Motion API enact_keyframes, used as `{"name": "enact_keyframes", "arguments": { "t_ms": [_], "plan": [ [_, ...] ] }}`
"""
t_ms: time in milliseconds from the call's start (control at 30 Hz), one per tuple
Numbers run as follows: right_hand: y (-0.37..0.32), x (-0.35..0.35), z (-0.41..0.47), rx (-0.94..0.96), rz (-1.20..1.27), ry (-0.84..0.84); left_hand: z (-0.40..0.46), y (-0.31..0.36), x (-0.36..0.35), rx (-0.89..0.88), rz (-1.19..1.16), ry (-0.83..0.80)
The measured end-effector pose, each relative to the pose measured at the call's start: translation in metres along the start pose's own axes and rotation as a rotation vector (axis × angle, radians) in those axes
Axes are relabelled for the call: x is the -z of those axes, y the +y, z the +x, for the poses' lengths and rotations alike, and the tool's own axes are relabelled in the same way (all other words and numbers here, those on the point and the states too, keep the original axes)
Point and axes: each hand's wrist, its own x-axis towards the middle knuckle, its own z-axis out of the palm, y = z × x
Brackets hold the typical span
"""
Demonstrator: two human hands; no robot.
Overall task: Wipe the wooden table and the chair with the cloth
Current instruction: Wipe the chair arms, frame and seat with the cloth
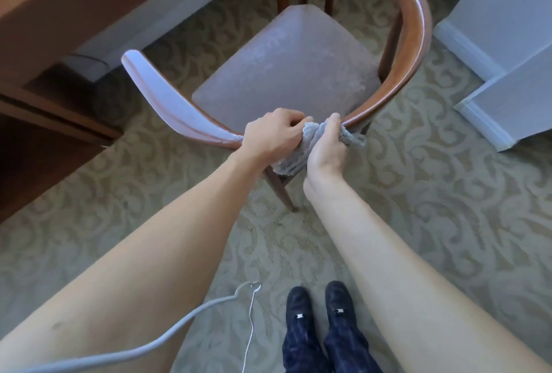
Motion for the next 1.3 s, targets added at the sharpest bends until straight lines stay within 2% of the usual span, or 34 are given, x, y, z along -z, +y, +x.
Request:
{"name": "enact_keyframes", "arguments": {
  "t_ms": [100,133,233,300,367,533,733,933,1067,1200,1300],
  "plan": [
    [0.0,0.005,0.004,-0.007,0.03,-0.059,0.001,-0.012,0.015,-0.027,-0.187,-0.024],
    [-0.005,0.008,0.01,0.031,0.01,-0.028,0.004,-0.022,0.023,-0.046,-0.131,-0.006],
    [-0.024,0.011,0.022,0.133,-0.069,0.119,0.009,-0.061,0.049,-0.034,0.254,0.011],
    [-0.025,0.005,0.023,0.124,-0.081,0.205,0.014,-0.082,0.053,-0.004,0.375,-0.045],
    [-0.019,-0.004,0.02,0.092,-0.063,0.264,0.016,-0.088,0.046,-0.007,0.422,-0.025],
    [-0.017,-0.018,0.014,0.037,0.069,0.318,0.017,-0.09,0.04,-0.041,0.39,0.061],
    [0.006,-0.042,-0.009,-0.011,0.143,0.332,0.016,-0.092,0.039,-0.066,0.329,0.075],
    [0.049,-0.097,-0.032,-0.047,0.197,0.373,0.015,-0.099,0.047,-0.123,0.214,-0.015],
    [0.069,-0.126,-0.034,0.074,0.245,0.476,0.014,-0.102,0.052,-0.218,0.232,-0.059],
    [0.084,-0.137,-0.04,0.199,0.186,0.534,0.014,-0.105,0.052,-0.255,0.191,-0.058],
    [0.094,-0.142,-0.051,0.273,0.231,0.432,0.015,-0.105,0.052,-0.272,0.189,-0.08]
  ]
}}
